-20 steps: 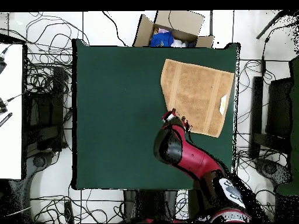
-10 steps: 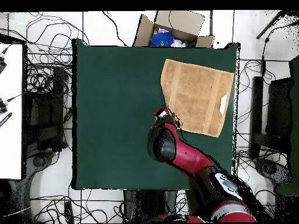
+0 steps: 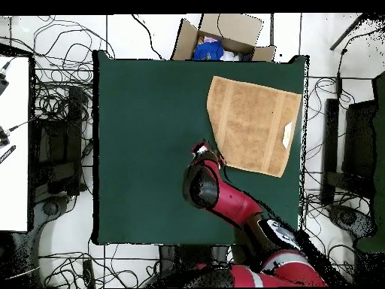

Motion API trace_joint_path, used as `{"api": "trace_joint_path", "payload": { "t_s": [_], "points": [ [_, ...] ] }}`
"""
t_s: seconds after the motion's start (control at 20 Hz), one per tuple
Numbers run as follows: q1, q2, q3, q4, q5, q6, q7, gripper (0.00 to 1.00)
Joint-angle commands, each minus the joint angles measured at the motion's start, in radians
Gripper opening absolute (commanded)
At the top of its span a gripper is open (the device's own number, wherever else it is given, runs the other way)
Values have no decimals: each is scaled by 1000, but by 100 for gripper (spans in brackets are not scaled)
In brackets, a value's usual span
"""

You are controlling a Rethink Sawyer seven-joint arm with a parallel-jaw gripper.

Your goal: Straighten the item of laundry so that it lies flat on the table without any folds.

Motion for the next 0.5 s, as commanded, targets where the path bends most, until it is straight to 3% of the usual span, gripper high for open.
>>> {"api": "trace_joint_path", "payload": {
  "t_s": [0.05,0.5],
  "points": [
    [73,72,-52,-19,125,54,205,100],
    [112,117,-133,-50,170,69,153,100]
  ]
}}
